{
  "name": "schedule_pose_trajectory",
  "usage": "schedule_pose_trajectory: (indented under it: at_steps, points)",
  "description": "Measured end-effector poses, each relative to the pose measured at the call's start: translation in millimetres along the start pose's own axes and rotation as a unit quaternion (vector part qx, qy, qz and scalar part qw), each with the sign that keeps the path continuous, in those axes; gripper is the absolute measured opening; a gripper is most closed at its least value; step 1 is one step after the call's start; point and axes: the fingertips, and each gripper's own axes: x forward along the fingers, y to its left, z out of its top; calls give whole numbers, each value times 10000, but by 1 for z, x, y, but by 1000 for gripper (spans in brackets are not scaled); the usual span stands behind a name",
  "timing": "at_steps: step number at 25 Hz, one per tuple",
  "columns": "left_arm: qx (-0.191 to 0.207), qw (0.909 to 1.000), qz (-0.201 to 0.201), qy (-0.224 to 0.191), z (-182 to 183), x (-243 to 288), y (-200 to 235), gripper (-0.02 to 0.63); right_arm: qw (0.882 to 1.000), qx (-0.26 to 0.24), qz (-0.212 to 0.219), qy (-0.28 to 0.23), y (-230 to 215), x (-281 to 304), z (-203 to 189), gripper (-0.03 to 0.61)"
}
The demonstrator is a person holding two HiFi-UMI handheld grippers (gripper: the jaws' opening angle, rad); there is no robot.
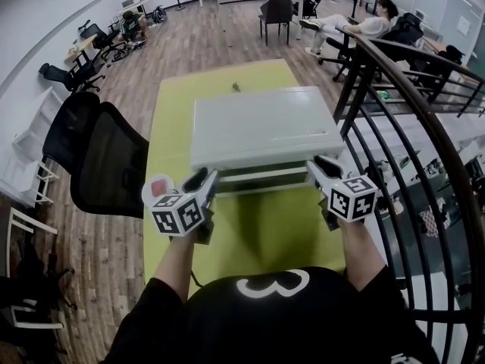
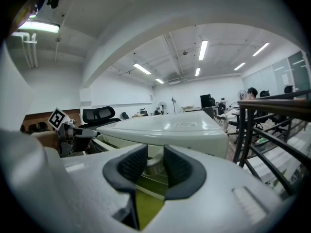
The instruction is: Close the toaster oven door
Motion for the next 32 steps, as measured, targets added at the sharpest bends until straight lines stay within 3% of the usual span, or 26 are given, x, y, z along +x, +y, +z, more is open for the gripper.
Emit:
schedule_pose_trajectory:
  at_steps: [6, 11, 16, 18, 21, 27, 32]
  points:
    - [191, 9996, -165, -84, 4, -25, -19, 186, 9994, -144, 126, -280, 18, -26, 6, 107]
    - [560, 9976, -292, -281, 8, -47, -54, 184, 9971, -190, 633, -381, 53, -50, 4, 107]
    - [708, 9942, -667, -461, 0, -70, -101, 107, 9909, -232, 1227, -498, 91, -79, -6, 90]
    - [709, 9927, -827, -518, -10, -78, -119, 75, 9896, -187, 1315, -546, 101, -91, -12, 86]
    - [706, 9923, -919, -433, -34, -89, -140, 41, 9899, -85, 1317, -525, 113, -106, -29, 29]
    - [395, 9902, -1305, -290, -63, -108, -177, 11, 9887, -28, 1454, -374, 134, -134, -61, 3]
    - [578, 9895, -1298, -272, -72, -119, -196, 11, 9836, -127, 1706, -564, 147, -155, -62, 3]
